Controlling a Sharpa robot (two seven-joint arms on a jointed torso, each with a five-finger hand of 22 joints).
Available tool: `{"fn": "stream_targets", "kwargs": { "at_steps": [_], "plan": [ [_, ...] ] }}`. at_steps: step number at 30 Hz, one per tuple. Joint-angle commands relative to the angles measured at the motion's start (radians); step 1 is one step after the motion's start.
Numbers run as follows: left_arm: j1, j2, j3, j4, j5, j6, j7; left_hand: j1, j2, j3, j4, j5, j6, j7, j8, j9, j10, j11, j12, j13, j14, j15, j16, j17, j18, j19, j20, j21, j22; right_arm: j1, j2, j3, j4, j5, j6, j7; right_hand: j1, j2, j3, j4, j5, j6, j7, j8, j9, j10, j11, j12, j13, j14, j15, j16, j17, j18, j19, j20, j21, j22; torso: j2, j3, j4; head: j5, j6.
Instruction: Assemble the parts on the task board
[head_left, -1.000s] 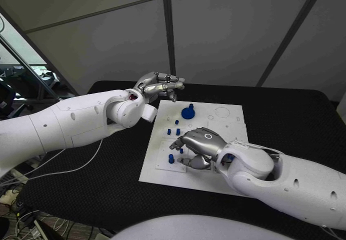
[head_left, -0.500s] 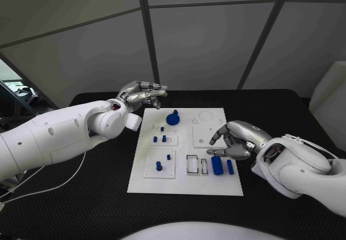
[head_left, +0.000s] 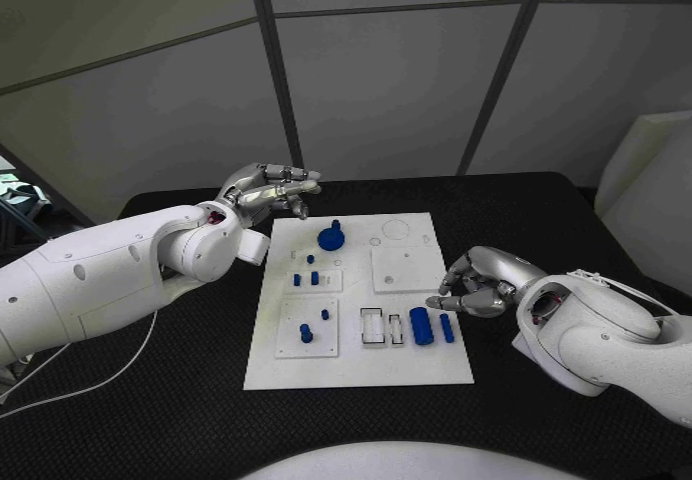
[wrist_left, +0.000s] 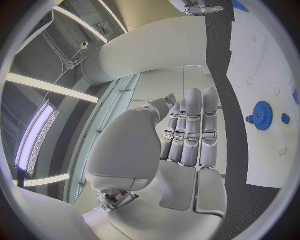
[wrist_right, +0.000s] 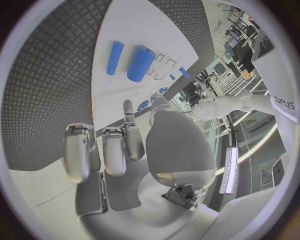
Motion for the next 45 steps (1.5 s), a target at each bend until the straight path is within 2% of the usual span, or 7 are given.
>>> {"fn": "stream_targets", "kwargs": {
  "at_steps": [1, 11, 24, 30, 39, 42, 45],
  "plan": [
    [0.001, -0.001, 0.0, 0.003, 0.004, 0.013, 0.009, -0.011, 0.0, -0.005, 0.001, 0.0, -0.006, 0.004, 0.003, -0.001, -0.008, -0.001, 0.005, -0.001, -0.005, -0.001, 0.007, -0.001, 0.011, -0.004, 0.0, -0.006, -0.001, -0.009, 0.007, -0.001, 0.0, -0.03, 0.04, -0.081, 0.0, 0.005, -0.011, 0.003, -0.005, -0.01, 0.0, 0.006, 0.005, 0.006, 0.004, 0.005, 0.068, 0.085, 0.01, 0.008, 0.165, -0.006, 0.045, 0.008, 0.005, 0.17, 0.001, -0.0016, 0.0027, 0.003, -0.005],
    [0.001, -0.004, 0.0, 0.004, 0.004, 0.012, 0.01, -0.013, 0.001, -0.005, 0.002, 0.0, -0.006, 0.004, 0.004, -0.001, -0.008, -0.001, 0.005, -0.001, -0.006, -0.001, 0.008, -0.002, 0.011, -0.004, 0.001, -0.006, -0.001, -0.046, 0.044, -0.003, -0.017, -0.038, 0.042, -0.085, -0.013, 0.014, -0.03, 0.006, -0.002, -0.016, 0.0, 0.018, 0.016, 0.005, 0.004, 0.006, 0.071, 0.085, 0.01, 0.008, 0.167, -0.007, 0.047, 0.009, 0.007, 0.173, 0.001, -0.0003, 0.0007, 0.007, -0.007],
    [0.001, -0.003, 0.0, 0.001, 0.004, 0.007, 0.013, -0.011, 0.003, -0.004, 0.001, 0.001, -0.005, 0.003, 0.004, -0.001, -0.008, -0.002, 0.007, -0.001, -0.006, -0.002, 0.009, -0.004, 0.012, -0.004, 0.001, -0.007, -0.002, -0.073, 0.086, -0.005, -0.047, -0.045, 0.057, -0.072, -0.03, 0.021, -0.048, 0.006, 0.002, -0.021, -0.001, 0.03, 0.026, 0.006, 0.003, 0.006, 0.075, 0.086, 0.01, 0.009, 0.17, -0.007, 0.048, 0.009, 0.008, 0.176, 0.002, 0.0, -0.0001, 0.012, -0.005],
    [0.001, -0.004, 0.0, 0.002, 0.004, 0.008, 0.012, -0.011, 0.003, -0.004, 0.001, 0.001, -0.005, 0.003, 0.004, -0.001, -0.008, -0.002, 0.007, -0.001, -0.006, -0.002, 0.009, -0.004, 0.012, -0.004, 0.001, -0.007, -0.002, -0.08, 0.105, -0.005, -0.076, -0.041, 0.086, -0.074, -0.022, 0.028, -0.05, 0.003, 0.005, -0.022, -0.002, 0.037, 0.033, 0.006, 0.002, 0.006, 0.077, 0.086, 0.009, 0.01, 0.171, -0.007, 0.048, 0.009, 0.008, 0.176, 0.002, -0.0004, 0.0016, 0.014, -0.006],
    [0.001, -0.01, 0.0, 0.005, 0.004, 0.01, 0.009, -0.011, 0.003, -0.004, 0.001, 0.001, -0.005, 0.003, 0.004, -0.001, -0.008, -0.002, 0.007, -0.001, -0.006, -0.002, 0.009, -0.004, 0.012, -0.004, 0.001, -0.007, -0.002, -0.091, 0.126, -0.007, -0.096, -0.066, 0.153, -0.101, 0.017, 0.04, -0.057, -0.003, 0.009, -0.021, -0.008, 0.061, 0.055, 0.006, -0.002, 0.006, 0.081, 0.086, 0.006, 0.011, 0.174, -0.008, 0.049, 0.006, 0.01, 0.179, 0.002, -0.0009, 0.0005, 0.017, -0.009],
    [0.001, -0.012, 0.0, 0.007, 0.004, 0.01, 0.009, -0.011, 0.003, -0.004, 0.001, 0.001, -0.005, 0.003, 0.004, -0.001, -0.008, -0.002, 0.007, -0.001, -0.006, -0.002, 0.009, -0.004, 0.012, -0.004, 0.001, -0.007, -0.002, -0.093, 0.128, -0.007, -0.096, -0.08, 0.149, -0.11, 0.032, 0.046, -0.059, -0.005, 0.027, -0.013, -0.012, 0.072, 0.065, 0.009, -0.006, 0.007, 0.084, 0.087, 0.004, 0.011, 0.176, -0.008, 0.05, 0.004, 0.01, 0.18, 0.001, -0.0012, 0.0002, 0.017, -0.01],
    [0.001, -0.014, 0.0, 0.008, 0.004, 0.011, 0.008, -0.01, 0.003, -0.004, 0.0, 0.001, -0.006, 0.003, 0.004, -0.001, -0.008, -0.002, 0.007, -0.001, -0.006, -0.002, 0.01, -0.005, 0.012, -0.004, 0.001, -0.007, -0.002, -0.095, 0.127, -0.008, -0.092, -0.097, 0.114, -0.115, 0.053, 0.057, -0.058, -0.008, 0.072, -0.001, -0.019, 0.083, 0.077, 0.014, -0.012, 0.011, 0.091, 0.087, -0.002, 0.013, 0.18, -0.009, 0.052, 0.001, 0.012, 0.183, 0.001, -0.0005, -0.0007, 0.019, -0.009]
  ]
}}
